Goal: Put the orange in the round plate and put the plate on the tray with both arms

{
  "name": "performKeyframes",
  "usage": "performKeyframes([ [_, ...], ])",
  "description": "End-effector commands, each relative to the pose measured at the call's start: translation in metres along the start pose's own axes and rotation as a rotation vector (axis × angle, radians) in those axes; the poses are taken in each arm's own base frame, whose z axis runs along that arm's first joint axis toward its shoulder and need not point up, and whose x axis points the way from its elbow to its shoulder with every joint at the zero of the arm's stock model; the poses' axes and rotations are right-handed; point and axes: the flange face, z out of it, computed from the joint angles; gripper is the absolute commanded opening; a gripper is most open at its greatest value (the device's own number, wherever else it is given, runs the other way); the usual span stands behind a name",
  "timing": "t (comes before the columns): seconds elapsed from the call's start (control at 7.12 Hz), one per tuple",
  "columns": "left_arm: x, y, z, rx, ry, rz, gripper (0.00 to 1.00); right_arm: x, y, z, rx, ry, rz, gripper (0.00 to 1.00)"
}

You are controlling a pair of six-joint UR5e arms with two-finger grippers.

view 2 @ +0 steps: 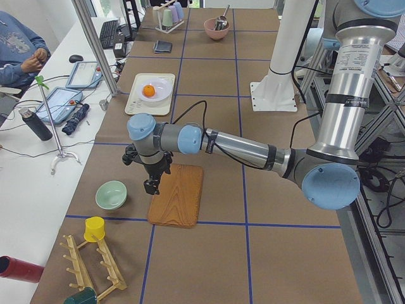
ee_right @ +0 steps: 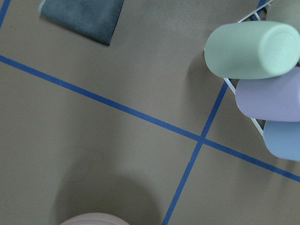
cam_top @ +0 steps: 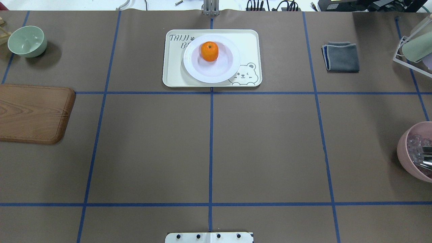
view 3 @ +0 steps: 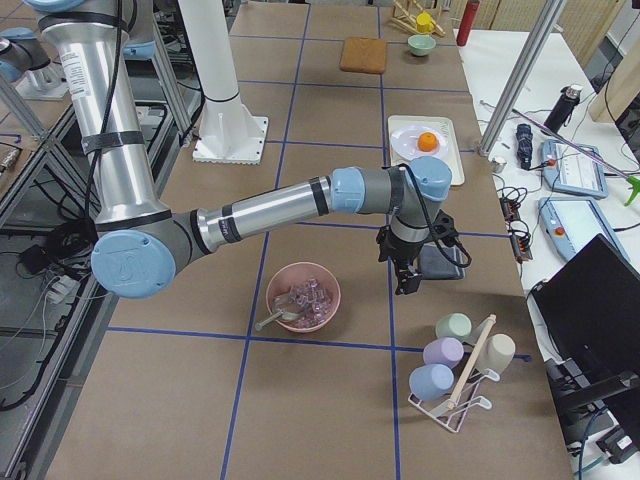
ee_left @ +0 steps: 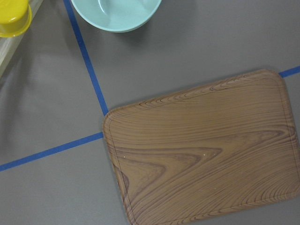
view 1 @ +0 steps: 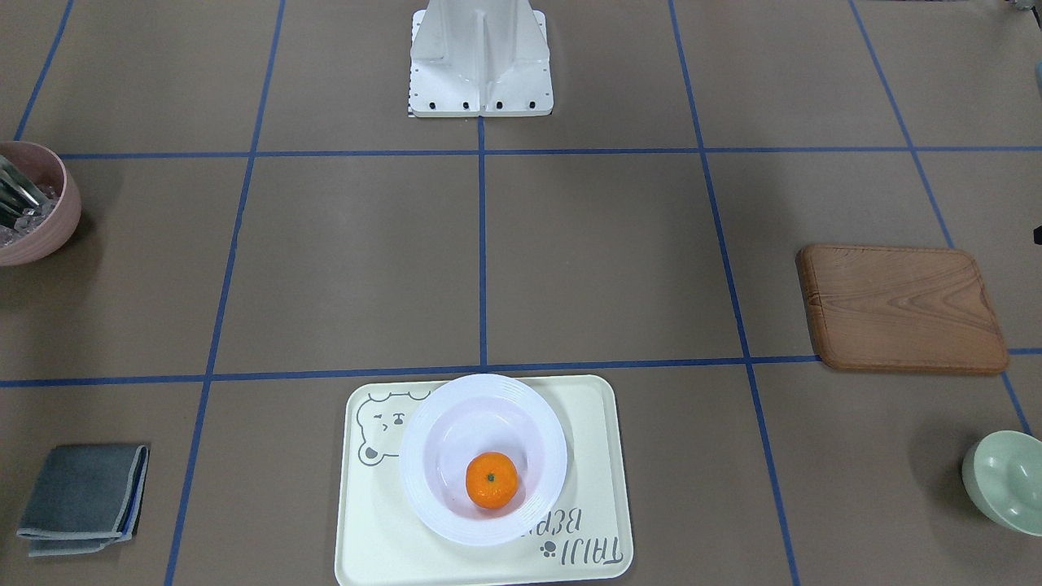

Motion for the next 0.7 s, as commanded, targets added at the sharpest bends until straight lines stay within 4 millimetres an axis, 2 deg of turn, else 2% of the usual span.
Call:
performKeyframes([
  [0.0,-0.022,0.036,0.013,0.016,-0.004,-0.025,0.97,0.000,0.001,0.001,-0.001,-0.002,0.007,1.00],
  [0.28,-0.028,0.048,0.014,0.017,-0.003,-0.063,0.97,-0.002,0.001,0.000,0.004,-0.010,0.005,1.00],
  [0.56,-0.026,0.051,0.011,0.020,-0.003,-0.065,0.98,-0.002,0.001,-0.001,0.004,-0.010,0.005,1.00],
])
